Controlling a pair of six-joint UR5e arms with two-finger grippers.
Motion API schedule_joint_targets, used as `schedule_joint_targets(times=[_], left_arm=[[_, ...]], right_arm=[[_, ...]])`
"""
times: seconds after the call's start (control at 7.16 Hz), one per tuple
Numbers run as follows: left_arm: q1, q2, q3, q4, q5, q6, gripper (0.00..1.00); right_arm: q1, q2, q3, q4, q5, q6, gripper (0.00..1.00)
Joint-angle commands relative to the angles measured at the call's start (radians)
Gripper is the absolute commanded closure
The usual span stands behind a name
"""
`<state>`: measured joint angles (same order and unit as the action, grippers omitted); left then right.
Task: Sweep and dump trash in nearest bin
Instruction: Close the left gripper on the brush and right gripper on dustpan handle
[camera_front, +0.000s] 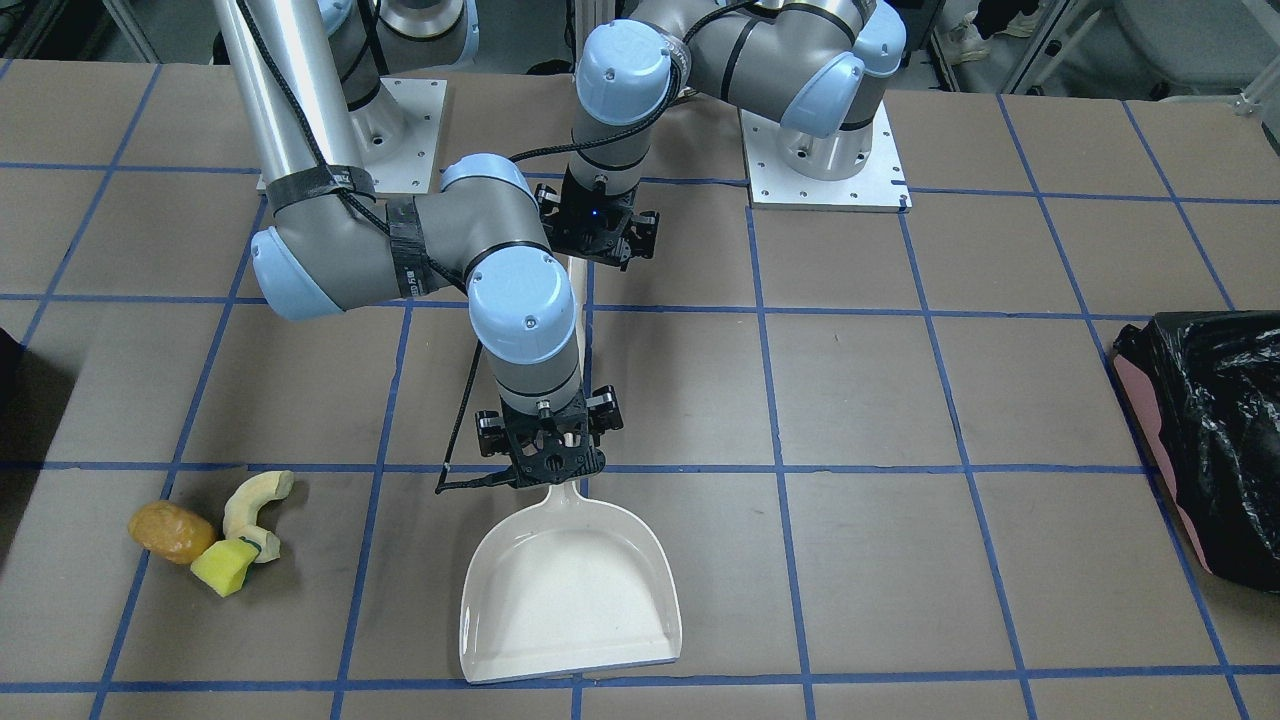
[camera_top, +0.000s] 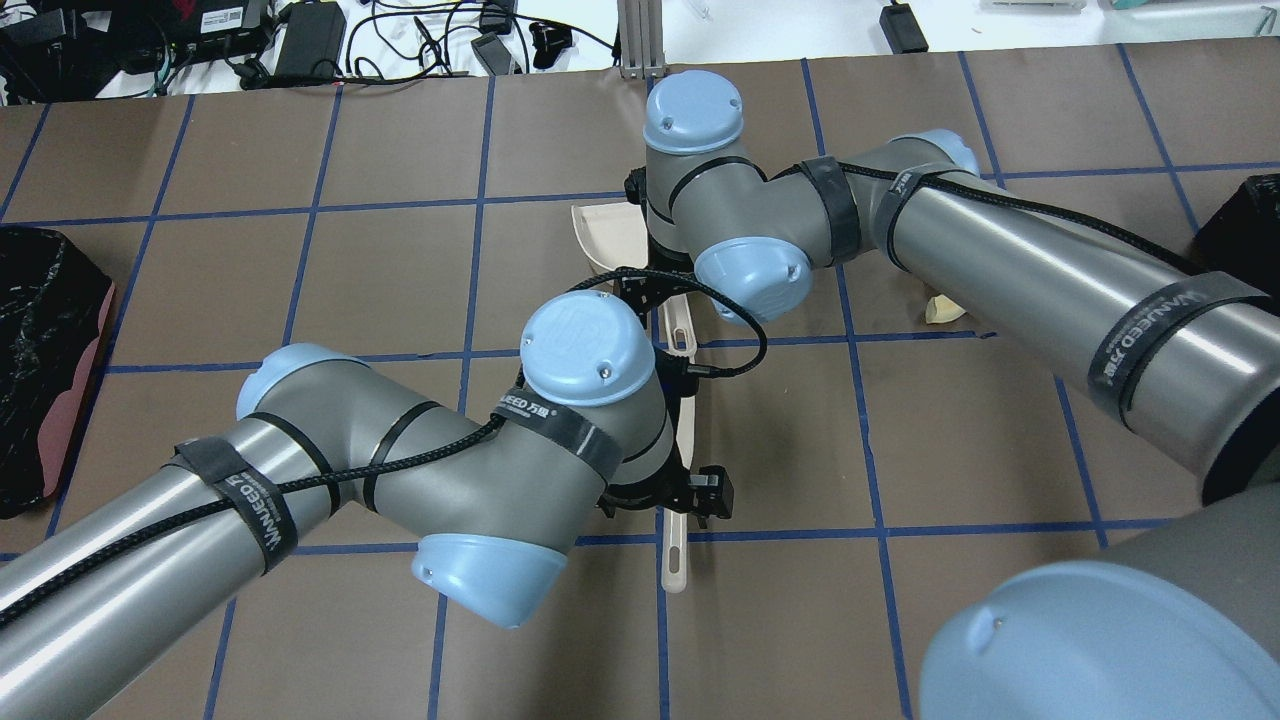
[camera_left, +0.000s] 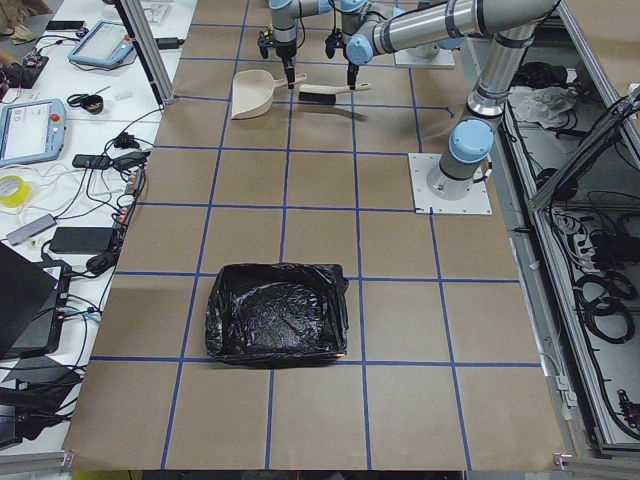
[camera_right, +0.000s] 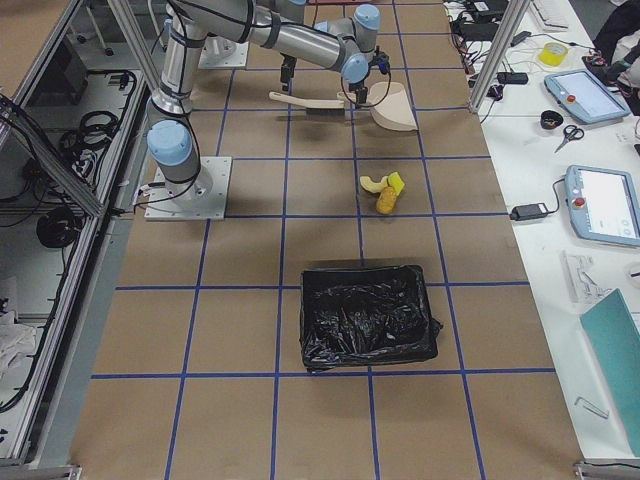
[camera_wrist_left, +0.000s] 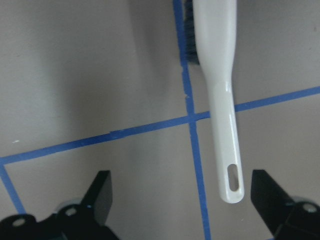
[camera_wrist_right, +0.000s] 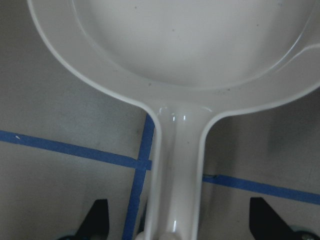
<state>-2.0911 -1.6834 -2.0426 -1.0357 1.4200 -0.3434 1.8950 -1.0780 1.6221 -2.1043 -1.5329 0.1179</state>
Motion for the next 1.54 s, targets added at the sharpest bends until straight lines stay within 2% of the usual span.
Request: schedule_joint_targets(times=[0.0,0.14,0.42,0.7,0.84,0.98,1.12,1.4], left_arm=[[-0.024,-0.03,-0.011,0.025,0.02,-0.019,0.0],[-0.026,-0.032,-0.04,0.046,0.02,-0.019,0.0],[-0.026,-0.032,-0.064,0.059,0.019,-0.029,0.02],[-0.026,-0.039,-0.062,0.059,0.01,-0.046,0.11],[-0.026,-0.041,-0.06,0.059,0.01,-0.045,0.26],[-0.026,-0.041,-0.059,0.059,0.008,-0.046,0.29],[-0.026,-0.041,-0.059,0.057,0.007,-0.046,0.29],[-0.026,-0.062,-0.054,0.062,0.008,-0.048,0.28]], right_arm=[[0.001,-0.011,0.021,-0.026,-0.003,0.002,0.12],[0.001,-0.016,0.021,-0.026,0.003,0.005,0.2],[0.001,-0.014,0.019,-0.026,0.003,0.0,0.27],[0.001,-0.013,0.022,-0.026,0.01,0.006,0.31],[0.001,-0.014,0.021,-0.026,0.013,0.005,0.47],[0.001,-0.016,0.021,-0.026,0.013,0.005,0.66],[0.001,-0.016,0.021,-0.026,0.013,0.008,0.8],[0.001,-0.014,0.021,-0.026,0.02,0.011,0.96]])
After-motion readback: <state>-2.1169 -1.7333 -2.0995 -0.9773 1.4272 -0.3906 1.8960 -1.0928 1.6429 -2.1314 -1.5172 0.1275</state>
